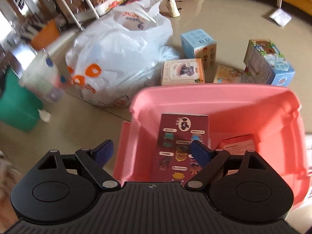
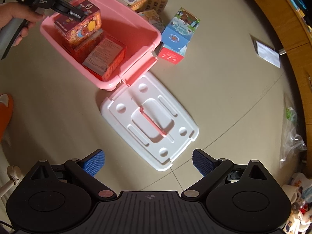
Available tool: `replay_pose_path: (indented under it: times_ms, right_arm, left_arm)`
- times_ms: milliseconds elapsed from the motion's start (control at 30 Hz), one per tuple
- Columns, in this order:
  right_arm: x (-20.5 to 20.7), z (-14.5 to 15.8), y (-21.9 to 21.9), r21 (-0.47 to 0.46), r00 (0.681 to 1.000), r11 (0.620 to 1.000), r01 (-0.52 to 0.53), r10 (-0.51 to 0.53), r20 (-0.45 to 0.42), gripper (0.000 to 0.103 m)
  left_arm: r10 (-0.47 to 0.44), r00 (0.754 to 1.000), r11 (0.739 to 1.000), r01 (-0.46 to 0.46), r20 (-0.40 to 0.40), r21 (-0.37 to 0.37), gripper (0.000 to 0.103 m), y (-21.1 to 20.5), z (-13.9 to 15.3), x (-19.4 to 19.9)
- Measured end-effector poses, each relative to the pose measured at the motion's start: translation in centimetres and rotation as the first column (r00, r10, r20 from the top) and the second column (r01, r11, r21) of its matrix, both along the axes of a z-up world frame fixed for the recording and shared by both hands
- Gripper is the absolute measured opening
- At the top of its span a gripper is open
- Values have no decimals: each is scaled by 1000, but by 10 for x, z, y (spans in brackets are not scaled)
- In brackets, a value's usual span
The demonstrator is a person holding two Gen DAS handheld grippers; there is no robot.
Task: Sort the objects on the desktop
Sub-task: 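Lower the maroon box into the pink bin with the left gripper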
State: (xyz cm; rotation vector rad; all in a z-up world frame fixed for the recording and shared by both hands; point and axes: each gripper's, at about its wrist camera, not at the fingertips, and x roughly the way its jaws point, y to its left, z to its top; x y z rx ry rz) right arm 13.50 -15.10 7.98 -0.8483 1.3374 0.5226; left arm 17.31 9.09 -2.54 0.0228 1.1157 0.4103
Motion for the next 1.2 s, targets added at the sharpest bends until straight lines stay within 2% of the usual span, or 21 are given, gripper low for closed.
replay_pose_path:
  times_ms: [167,233,333,467,567,833,900,1000,1033,1067,1133,1200]
  right_arm:
    - [1,-1,0,-16,1000,1000,4,-4,2,95]
    - [0,-1,0,-18,1000,1000,5,-5,2,95]
    - [0,-1,-1,-14,1000,1000,3,-3,-1,95]
    - [1,-3,-2,-21,1000,1000,5,-5,-2,95]
    - [1,-3,-1,-23,1000,1000,2,-2,2,95]
    - [-1,-1,-2,-22,1000,1000,-1,1,2,95]
    - [-1,-1,-3,-23,1000,1000,0,0,1,95]
    - [-1,-1,-3,-24,1000,1000,1,-1,2,95]
    - [-1,-1,-3,-26,1000,1000,0,0,3,95]
    - [-1,-1,-3,-28,1000,1000,-1,2,5,95]
    - [-1,-1,-1,-25,1000,1000,-6,7,7,95]
    - [-1,0,0,-20,1000,1000,-10,10,6,95]
  left_arm:
    - [-26,999,983,18,-46,-181,88,-4,-6,2]
    - [-43,998,986,34,-54,-164,88,-13,-9,-1]
    - [-77,996,993,72,-51,-94,88,-23,-9,-3]
    - [-60,997,987,53,-40,-151,88,-16,-8,1]
    - [-63,997,985,56,-41,-166,88,-18,-9,-1]
    - [-159,987,975,151,-34,-165,88,-41,-10,-3]
    - [-161,986,982,157,-38,-102,88,-45,-9,-4]
    - [-115,992,991,118,-52,68,88,-44,-6,-5]
    - [-108,992,989,114,-69,97,88,-40,-8,-4]
    - [-106,990,989,114,-91,90,88,-36,-11,-4]
    - [-86,988,996,89,-126,21,88,-27,-19,-4]
    - [-55,987,997,47,-151,-58,83,-16,-30,-7]
